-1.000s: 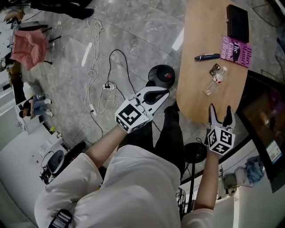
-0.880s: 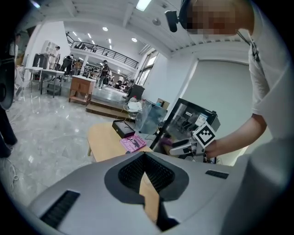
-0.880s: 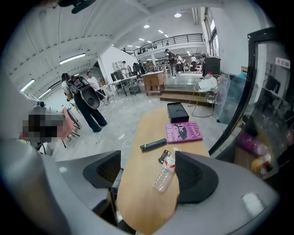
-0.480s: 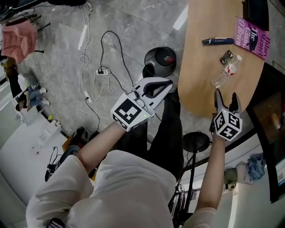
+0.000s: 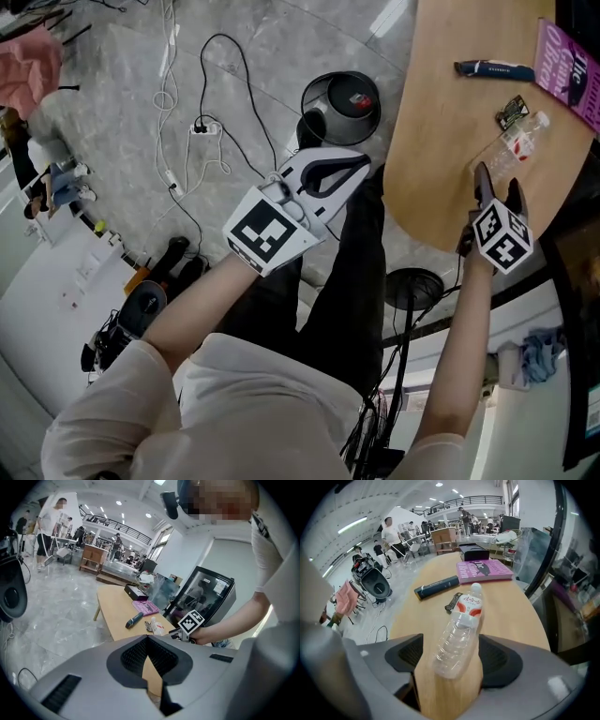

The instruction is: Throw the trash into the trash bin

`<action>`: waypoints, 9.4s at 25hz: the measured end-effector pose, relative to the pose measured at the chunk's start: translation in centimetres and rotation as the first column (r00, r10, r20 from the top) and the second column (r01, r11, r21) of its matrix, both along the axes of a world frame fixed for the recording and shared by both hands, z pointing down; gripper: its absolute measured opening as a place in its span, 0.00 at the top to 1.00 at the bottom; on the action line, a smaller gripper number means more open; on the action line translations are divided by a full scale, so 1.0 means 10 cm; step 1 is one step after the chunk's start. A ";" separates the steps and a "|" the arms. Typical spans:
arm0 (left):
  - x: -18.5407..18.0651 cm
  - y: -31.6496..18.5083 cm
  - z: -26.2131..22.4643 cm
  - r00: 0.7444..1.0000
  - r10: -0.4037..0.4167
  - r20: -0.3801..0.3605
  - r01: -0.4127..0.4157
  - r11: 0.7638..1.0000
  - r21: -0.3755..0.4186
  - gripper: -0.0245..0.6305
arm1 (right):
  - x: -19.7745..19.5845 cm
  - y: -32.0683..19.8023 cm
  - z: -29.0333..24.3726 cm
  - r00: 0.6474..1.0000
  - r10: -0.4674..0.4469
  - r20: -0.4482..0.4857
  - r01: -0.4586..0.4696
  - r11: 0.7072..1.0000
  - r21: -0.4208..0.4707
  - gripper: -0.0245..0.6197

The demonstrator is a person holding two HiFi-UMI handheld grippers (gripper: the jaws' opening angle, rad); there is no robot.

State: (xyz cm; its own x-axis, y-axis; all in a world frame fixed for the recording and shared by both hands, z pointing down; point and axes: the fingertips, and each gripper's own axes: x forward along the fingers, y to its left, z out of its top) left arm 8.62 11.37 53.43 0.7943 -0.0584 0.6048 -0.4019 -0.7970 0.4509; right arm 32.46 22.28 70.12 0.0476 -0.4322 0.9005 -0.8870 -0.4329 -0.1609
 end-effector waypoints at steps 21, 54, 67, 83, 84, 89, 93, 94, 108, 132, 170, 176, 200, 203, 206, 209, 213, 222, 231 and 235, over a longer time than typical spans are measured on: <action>-0.50 0.14 0.43 1.000 -0.015 0.015 0.015 0.999 -0.046 0.95 | -0.07 0.15 0.33 0.978 0.201 -0.052 -0.205 0.976 -0.070 0.47; -1.79 -0.29 0.71 0.989 -0.136 0.057 0.139 0.989 -0.060 0.95 | -2.64 -0.64 0.33 0.941 -0.327 0.083 0.330 0.944 -0.023 0.47; -2.19 -0.34 1.07 0.977 -0.187 0.101 0.197 0.976 -0.096 0.95 | -3.46 -0.68 0.74 0.881 -0.449 0.150 0.462 0.884 -0.068 0.47; -2.45 -0.42 1.51 0.970 -0.211 0.118 0.226 0.965 -0.129 0.95 | -4.00 -0.30 1.73 0.802 -0.503 0.322 0.580 0.784 -0.221 0.45; -2.47 -0.41 1.54 0.970 -0.212 0.121 0.228 0.965 -0.132 0.95 | -4.01 -0.27 1.78 0.800 -0.502 0.330 0.584 0.777 -0.233 0.44; -2.55 -0.38 1.68 0.968 -0.215 0.131 0.233 0.961 -0.147 0.95 | -4.05 -0.13 2.07 0.799 -0.473 0.370 0.586 0.752 -0.302 0.44; -2.59 -0.36 1.73 0.967 -0.215 0.136 0.235 0.959 -0.155 0.95 | -4.02 -0.02 2.21 0.809 -0.447 0.381 0.575 0.736 -0.358 0.44; -2.60 -0.36 1.74 0.967 -0.216 0.138 0.237 0.959 -0.157 0.95 | -4.04 0.01 2.24 0.808 -0.445 0.386 0.576 0.734 -0.361 0.44; -2.50 -0.38 1.65 0.971 -0.208 0.119 0.225 0.961 -0.159 0.95 | -4.04 -0.18 2.04 0.799 -0.490 0.349 0.585 0.766 -0.265 0.31; -1.45 -0.28 0.72 0.994 -0.105 0.040 0.108 0.989 -0.096 0.95 | -3.04 -0.66 0.39 0.889 -0.409 0.208 0.422 0.906 -0.020 0.31; 0.02 -0.11 0.79 0.998 -0.069 -0.016 0.067 0.992 -0.108 0.95 | 0.39 -1.13 0.58 0.978 -0.186 -0.099 0.183 0.982 -0.041 0.35; -0.08 -0.11 0.88 0.996 -0.085 0.005 0.085 0.990 -0.115 0.95 | 0.41 -1.06 0.71 0.985 -0.160 -0.066 0.157 0.987 -0.042 0.39; -0.42 -0.13 0.90 0.997 -0.078 0.013 0.079 0.990 -0.116 0.95 | 0.06 -1.11 0.46 0.970 -0.213 -0.120 0.213 0.977 -0.011 0.91; -0.47 -0.16 0.88 0.997 -0.075 0.010 0.076 0.990 -0.116 0.95 | -0.05 -1.13 0.41 0.969 -0.217 -0.117 0.218 0.976 -0.004 0.91; -0.54 -0.18 0.86 0.997 -0.075 0.008 0.076 0.990 -0.115 0.95 | -0.21 -1.15 0.36 0.966 -0.232 -0.114 0.234 0.972 0.004 0.91; -0.62 -0.20 0.86 0.997 -0.078 0.009 0.079 0.990 -0.114 0.95 | -0.42 -1.17 0.34 0.961 -0.256 -0.105 0.258 0.966 0.010 0.91; -0.74 -0.21 0.90 0.997 -0.081 0.012 0.082 0.990 -0.114 0.95 | -0.69 -1.19 0.34 0.955 -0.284 -0.088 0.287 0.958 0.020 0.91; -1.16 -0.32 1.01 0.991 -0.128 0.037 0.131 0.984 -0.119 0.95 | -1.55 -1.20 0.37 0.922 -0.384 -0.047 0.385 0.922 0.037 0.91; -1.56 -0.43 1.12 0.984 -0.167 0.060 0.173 0.978 -0.119 0.95 | -2.47 -1.14 0.51 0.845 -0.534 0.008 0.534 0.845 0.022 0.91; -1.76 -0.41 1.21 0.980 -0.181 0.078 0.191 0.973 -0.131 0.95 | -2.84 -1.15 0.61 0.817 -0.576 0.033 0.576 0.818 0.020 0.91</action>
State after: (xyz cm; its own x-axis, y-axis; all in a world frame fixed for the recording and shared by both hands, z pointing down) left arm -9.03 7.28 65.49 0.7358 -0.1142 0.6675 -0.5694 -0.6378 0.5186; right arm 4.03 10.74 76.21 -0.2443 -0.3781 0.8930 -0.9676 0.1564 -0.1984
